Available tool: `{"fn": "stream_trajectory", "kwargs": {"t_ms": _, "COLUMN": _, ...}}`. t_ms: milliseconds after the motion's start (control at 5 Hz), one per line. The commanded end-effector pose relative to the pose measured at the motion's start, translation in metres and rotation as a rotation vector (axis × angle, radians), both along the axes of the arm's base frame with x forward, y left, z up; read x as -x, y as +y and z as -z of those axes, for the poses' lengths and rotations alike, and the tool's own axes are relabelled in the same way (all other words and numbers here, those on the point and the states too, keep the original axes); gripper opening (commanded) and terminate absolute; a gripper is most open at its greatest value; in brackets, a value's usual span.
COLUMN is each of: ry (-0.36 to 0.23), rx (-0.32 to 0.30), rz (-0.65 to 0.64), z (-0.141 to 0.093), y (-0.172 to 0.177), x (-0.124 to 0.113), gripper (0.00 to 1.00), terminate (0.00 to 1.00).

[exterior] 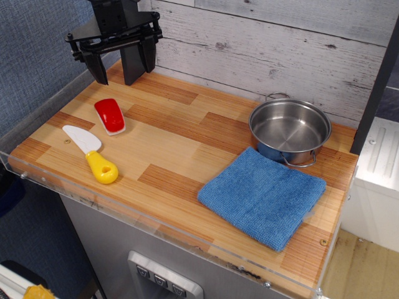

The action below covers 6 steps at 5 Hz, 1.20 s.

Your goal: Move the steel pan near the knife.

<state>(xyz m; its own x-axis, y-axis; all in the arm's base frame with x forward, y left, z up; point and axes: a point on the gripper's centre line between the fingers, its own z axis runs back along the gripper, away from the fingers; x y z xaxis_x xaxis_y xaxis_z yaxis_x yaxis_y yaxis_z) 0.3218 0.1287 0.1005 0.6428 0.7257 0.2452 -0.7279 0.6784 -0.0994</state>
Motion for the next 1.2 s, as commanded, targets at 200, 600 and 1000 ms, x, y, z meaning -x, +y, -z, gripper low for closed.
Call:
{"fn": "stream_trajectory", "kwargs": {"t_ms": 200, "ry": -0.018, "rx": 0.019, "rz": 0.021, "z": 0.002, "y": -0.020, "x": -0.011, "gripper": 1.00, "terminate": 0.00}}
{"fn": "stream_trajectory", "kwargs": {"t_ms": 600, "ry": -0.001, "rx": 0.061, "rz": 0.109, "z": 0.013, "y": -0.061, "x": -0.030, "gripper": 1.00, "terminate": 0.00}}
{"fn": "stream_trajectory", "kwargs": {"t_ms": 1000, "ry": -0.015, "rx": 0.062, "rz": 0.222, "z": 0.024, "y": -0.113, "x": -0.042, "gripper": 1.00, "terminate": 0.00}}
